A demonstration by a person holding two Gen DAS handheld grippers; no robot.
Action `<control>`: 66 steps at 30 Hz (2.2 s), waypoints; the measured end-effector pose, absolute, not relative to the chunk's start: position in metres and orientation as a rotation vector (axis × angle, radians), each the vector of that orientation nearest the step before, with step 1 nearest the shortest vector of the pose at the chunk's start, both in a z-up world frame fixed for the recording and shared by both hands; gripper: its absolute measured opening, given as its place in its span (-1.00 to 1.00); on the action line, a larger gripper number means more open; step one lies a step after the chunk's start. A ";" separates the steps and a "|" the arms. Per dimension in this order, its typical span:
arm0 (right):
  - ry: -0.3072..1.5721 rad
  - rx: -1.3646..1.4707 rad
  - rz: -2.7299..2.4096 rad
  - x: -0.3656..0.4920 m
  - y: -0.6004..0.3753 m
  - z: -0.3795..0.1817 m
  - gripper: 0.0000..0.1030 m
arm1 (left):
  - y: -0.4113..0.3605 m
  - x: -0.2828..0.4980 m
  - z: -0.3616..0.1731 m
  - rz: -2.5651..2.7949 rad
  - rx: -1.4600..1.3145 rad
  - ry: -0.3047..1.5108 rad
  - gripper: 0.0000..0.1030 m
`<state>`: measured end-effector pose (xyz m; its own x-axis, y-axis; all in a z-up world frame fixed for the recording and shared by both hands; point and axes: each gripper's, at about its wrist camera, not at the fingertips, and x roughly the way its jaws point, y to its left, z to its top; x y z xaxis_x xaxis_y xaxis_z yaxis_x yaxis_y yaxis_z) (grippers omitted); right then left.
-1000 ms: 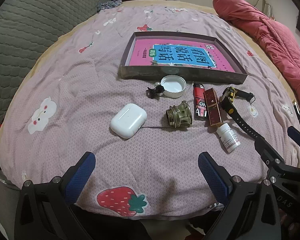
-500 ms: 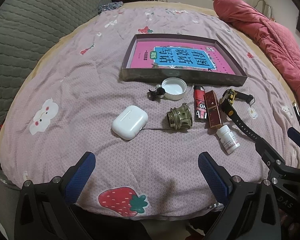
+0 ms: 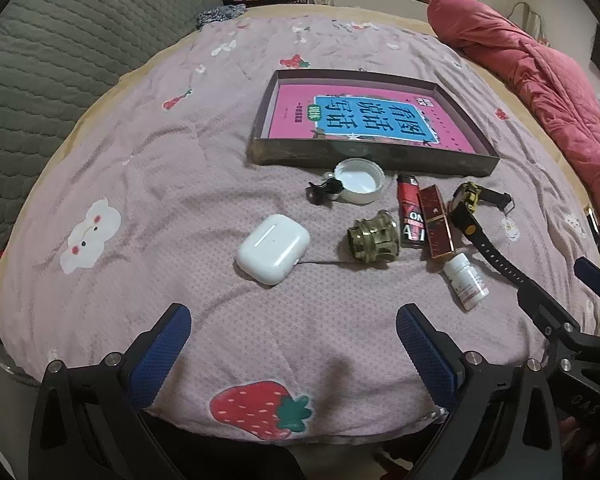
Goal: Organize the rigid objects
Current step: 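Grasp the white earbud case with the left tool while the right tool grasps the white pill bottle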
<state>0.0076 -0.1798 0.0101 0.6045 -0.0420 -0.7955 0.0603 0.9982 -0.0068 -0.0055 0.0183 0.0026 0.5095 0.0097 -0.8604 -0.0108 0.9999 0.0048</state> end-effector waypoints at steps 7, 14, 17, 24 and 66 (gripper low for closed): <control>0.943 0.027 -0.029 0.011 -0.174 0.004 0.93 | 0.029 0.000 -0.002 0.013 -0.005 1.042 0.98; 0.967 0.027 -0.004 0.017 -0.164 -0.002 0.93 | 0.037 0.005 -0.006 0.007 0.004 1.036 0.98; 0.980 0.029 0.008 0.022 -0.159 -0.004 0.93 | 0.042 0.011 -0.008 0.008 0.019 1.031 0.98; 1.011 0.022 0.019 0.032 -0.149 -0.013 0.93 | 0.054 0.033 -0.018 -0.022 0.058 1.041 0.98; 1.170 0.023 0.060 0.065 -0.144 -0.063 0.19 | 0.043 0.082 -0.070 -0.265 0.131 1.119 0.67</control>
